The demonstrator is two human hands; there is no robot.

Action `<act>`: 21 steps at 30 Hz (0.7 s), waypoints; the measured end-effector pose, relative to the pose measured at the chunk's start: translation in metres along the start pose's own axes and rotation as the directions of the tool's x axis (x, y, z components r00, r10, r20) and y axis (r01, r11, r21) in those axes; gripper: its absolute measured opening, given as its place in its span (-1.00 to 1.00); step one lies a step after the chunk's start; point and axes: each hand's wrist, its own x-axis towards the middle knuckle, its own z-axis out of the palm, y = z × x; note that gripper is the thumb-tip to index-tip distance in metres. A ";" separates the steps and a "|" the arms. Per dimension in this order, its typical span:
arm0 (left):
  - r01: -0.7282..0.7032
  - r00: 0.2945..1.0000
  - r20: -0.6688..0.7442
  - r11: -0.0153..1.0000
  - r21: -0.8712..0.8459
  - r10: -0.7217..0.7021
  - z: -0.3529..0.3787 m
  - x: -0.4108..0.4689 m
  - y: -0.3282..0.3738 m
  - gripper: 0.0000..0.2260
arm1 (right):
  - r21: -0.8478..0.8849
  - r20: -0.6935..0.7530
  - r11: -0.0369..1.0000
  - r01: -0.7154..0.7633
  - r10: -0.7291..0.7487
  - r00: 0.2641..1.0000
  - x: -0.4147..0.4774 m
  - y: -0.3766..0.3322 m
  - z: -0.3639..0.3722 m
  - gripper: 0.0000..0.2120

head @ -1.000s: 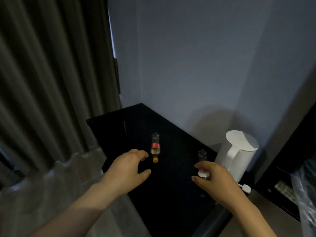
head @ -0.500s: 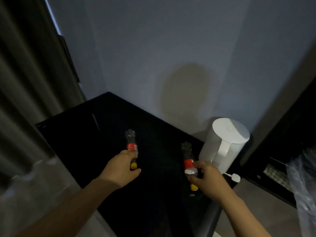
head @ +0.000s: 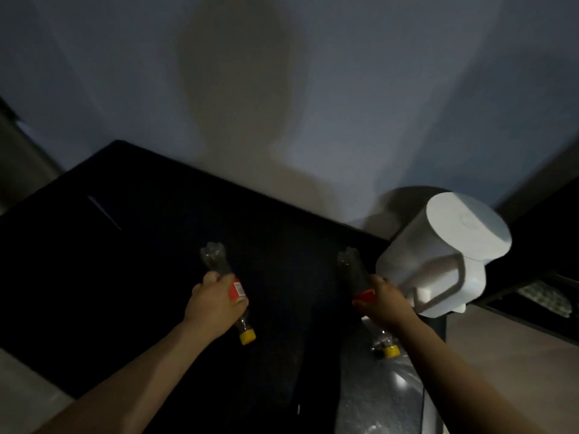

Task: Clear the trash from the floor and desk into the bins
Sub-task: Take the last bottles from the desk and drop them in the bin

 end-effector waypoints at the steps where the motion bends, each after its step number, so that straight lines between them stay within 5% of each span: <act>1: 0.016 1.000 0.007 1.000 0.008 -0.016 0.001 0.010 -0.004 -0.43 | 0.010 -0.004 0.999 -0.031 0.031 1.000 0.007 -0.001 0.005 -0.40; 8: 0.117 0.991 0.090 0.982 -0.148 -0.104 0.016 0.050 -0.027 -0.43 | 0.035 -0.076 0.984 -0.177 0.179 0.981 0.032 -0.002 0.035 -0.50; 13: 0.019 1.000 -0.011 0.964 -0.266 -0.023 0.031 0.056 -0.022 -0.62 | 0.147 0.037 0.960 -0.237 0.234 0.972 0.018 -0.004 0.073 -0.38; 18: 0.100 0.993 0.089 0.939 -0.330 -0.074 0.046 0.050 -0.011 -0.42 | 0.260 0.062 0.926 -0.275 0.269 0.961 -0.012 -0.015 0.093 -0.30; 21: 0.040 0.989 0.148 0.937 -0.348 0.013 0.048 0.042 -0.006 -0.32 | 0.386 0.010 0.885 -0.260 0.278 0.960 -0.034 -0.014 0.092 -0.32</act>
